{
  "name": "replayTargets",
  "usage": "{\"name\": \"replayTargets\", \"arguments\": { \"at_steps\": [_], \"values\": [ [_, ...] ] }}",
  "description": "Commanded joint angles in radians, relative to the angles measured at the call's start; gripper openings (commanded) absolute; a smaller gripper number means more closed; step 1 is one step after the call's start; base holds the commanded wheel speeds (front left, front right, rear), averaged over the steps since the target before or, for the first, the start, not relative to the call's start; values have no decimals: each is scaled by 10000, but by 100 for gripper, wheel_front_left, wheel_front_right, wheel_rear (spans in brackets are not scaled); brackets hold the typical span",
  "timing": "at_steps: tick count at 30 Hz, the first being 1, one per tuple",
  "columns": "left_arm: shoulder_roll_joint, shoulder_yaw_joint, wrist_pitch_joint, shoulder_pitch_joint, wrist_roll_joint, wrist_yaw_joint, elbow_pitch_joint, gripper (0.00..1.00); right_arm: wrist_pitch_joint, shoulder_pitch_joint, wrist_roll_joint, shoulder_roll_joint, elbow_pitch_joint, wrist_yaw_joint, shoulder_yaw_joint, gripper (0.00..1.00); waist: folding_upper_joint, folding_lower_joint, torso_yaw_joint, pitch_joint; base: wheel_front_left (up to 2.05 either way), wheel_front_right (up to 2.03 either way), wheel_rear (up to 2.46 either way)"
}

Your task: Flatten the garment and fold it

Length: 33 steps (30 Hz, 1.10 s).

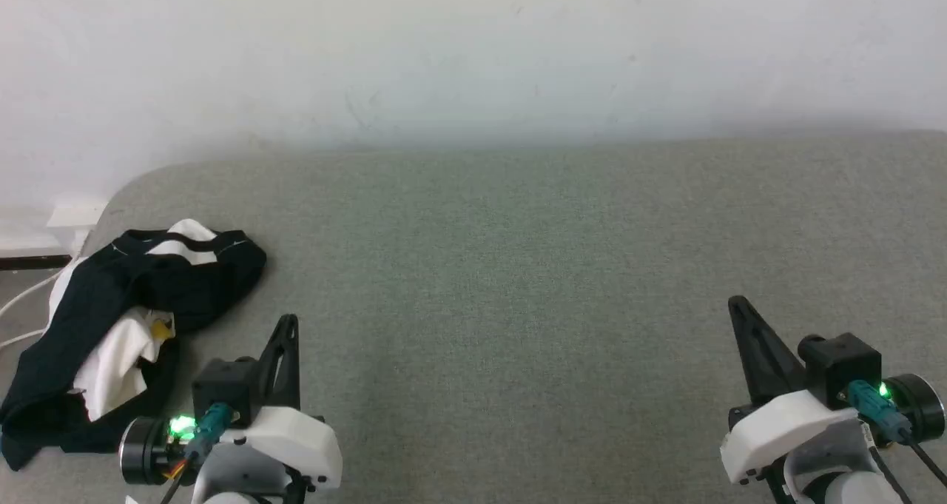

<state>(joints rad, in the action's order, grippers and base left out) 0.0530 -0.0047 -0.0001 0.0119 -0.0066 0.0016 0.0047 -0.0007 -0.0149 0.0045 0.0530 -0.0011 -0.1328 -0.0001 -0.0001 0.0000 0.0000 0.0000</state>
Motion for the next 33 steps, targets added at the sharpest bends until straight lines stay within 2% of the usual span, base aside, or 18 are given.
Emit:
{"name": "replayTargets", "arguments": {
  "at_steps": [1, 6, 7, 21, 33],
  "values": [
    [-28, 47, 1, -119, 66, -16, -47, 0, 7, 149, -45, -28, 11, 21, 1, 0, 1, 0, 0, 0, 0, 0, 0],
    [-28, 47, 1, -119, 66, -16, -47, 0, 7, 149, -45, -28, 11, 21, 1, 0, 1, 0, 0, 0, 0, 0, 0],
    [2, -4, -1, 2, -2, 0, 2, 100, -1, -4, 2, 2, -2, 0, 0, 100, 0, 0, 0, 0, 0, 0, 0],
    [-1, -139, -279, -90, -315, -62, 55, 100, -278, -78, 272, 0, 2, 2, -129, 100, 0, 0, 37, 18, 0, 0, 0],
    [-4, -97, -509, -176, -624, -91, 36, 100, -508, -137, 452, -2, -132, 4, -210, 100, 0, 0, 392, 62, 0, 0, 0]
  ]
}}
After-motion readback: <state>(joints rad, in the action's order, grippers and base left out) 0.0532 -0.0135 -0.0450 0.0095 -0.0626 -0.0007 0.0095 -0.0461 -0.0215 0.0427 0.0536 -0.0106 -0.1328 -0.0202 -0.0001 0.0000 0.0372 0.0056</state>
